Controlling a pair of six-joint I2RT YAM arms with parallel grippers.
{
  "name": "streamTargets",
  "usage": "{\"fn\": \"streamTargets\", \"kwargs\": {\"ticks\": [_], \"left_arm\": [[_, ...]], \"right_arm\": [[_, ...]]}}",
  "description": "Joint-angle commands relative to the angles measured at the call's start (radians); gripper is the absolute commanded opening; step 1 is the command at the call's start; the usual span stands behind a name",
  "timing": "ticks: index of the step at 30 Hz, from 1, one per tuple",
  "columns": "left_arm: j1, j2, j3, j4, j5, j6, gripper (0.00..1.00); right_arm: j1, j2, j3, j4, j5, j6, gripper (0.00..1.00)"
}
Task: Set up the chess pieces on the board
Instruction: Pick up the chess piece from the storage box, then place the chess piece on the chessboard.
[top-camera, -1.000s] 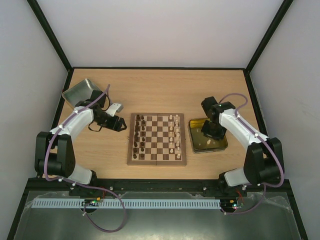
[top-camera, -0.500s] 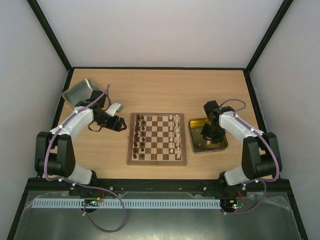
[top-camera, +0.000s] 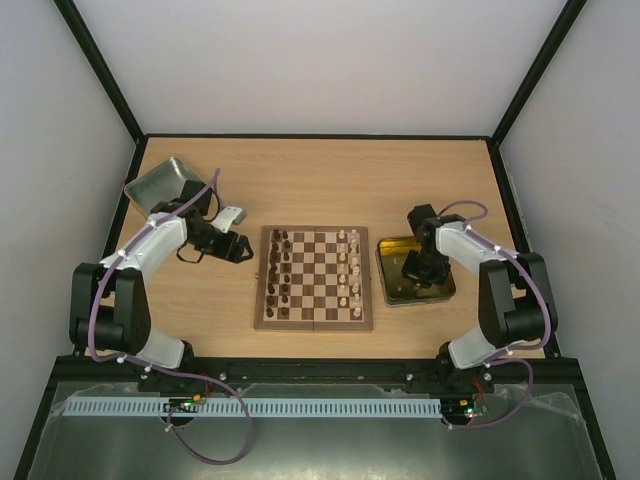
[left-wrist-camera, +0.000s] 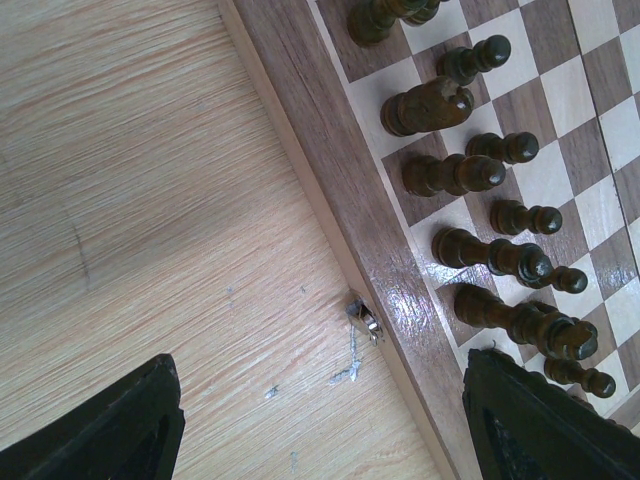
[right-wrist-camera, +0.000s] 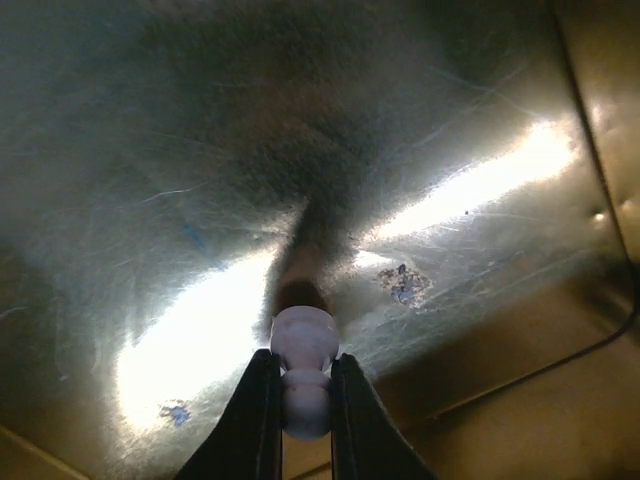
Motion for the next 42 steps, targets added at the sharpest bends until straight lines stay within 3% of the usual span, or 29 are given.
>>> {"fn": "streamTargets", "kwargs": {"ticks": [1, 7, 15, 23, 27, 42], "left_arm": [[-0.006, 0.013, -0.006, -0.007, 0.006, 0.007, 0.77], [-0.006, 0.022, -0.002, -0.005, 0.006, 0.007, 0.77], [-0.007, 0.024, -0.003, -0.005, 0.005, 0.006, 0.77], [-0.009, 0.021, -0.003, -0.005, 0.005, 0.005, 0.77], [-0.009, 0.014, -0.006, -0.005, 0.006, 0.005, 0.77], [-0.013, 0.013, -0.005, -0.007, 0.008, 0.006, 0.77]], "right_arm": [[-0.003, -0.073, 0.061, -0.092, 0.046, -0.009, 0.02], [0.085, -0.166, 0.097, -0.198, 0.096, 0.035, 0.02], [0.488, -0.152, 0.282, -0.315, 0.109, 0.239, 0.02], [0.806, -0.018, 0.363, -0.297, 0.082, 0.347, 0.02], [0.859, 0.035, 0.333, -0.248, 0.074, 0.361, 0.02], [0.862, 0.072, 0.199, -0.084, 0.010, 0.378, 0.04]]}}
